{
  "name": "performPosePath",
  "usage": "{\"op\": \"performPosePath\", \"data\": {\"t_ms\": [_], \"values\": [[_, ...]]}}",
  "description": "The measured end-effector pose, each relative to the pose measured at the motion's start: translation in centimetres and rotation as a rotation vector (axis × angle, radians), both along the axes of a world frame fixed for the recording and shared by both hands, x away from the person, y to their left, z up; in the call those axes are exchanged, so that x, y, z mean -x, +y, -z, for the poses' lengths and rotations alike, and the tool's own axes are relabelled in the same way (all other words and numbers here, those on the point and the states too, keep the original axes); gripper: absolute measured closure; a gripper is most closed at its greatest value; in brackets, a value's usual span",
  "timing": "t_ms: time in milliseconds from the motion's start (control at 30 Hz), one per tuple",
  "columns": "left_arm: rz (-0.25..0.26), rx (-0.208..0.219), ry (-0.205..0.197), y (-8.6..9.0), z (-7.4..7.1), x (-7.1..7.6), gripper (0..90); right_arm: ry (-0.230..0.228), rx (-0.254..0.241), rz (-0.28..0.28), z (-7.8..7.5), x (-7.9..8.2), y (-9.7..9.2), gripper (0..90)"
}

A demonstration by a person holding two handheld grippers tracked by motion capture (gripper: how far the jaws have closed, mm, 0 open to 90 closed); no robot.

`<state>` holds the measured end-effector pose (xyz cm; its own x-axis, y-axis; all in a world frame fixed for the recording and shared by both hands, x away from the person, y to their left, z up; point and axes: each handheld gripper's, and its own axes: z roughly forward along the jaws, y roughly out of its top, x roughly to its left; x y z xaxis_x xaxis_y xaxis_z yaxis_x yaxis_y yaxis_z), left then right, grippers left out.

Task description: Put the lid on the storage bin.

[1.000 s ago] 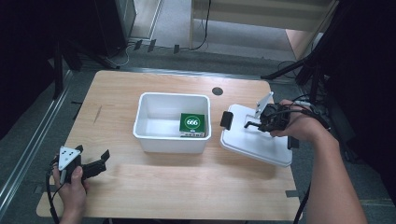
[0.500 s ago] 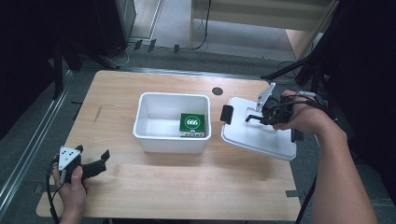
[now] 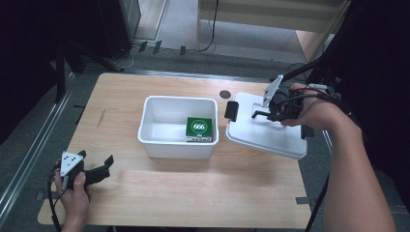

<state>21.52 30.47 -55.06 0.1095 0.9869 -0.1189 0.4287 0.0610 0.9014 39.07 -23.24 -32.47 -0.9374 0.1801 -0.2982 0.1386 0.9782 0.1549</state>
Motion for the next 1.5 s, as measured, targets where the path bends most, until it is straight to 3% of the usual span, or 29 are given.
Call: {"op": "performPosePath", "data": {"t_ms": [833,1500], "values": [[0.001,0.008,-0.002,0.1,0.0,0.0,1.7,0.003,-0.027,-0.076,-1.5,-0.4,6.0,85.0],[0.004,0.001,0.005,0.0,0.0,0.0,1.8,0.017,-0.021,-0.140,-1.5,-0.7,11.1,85.0]]}}
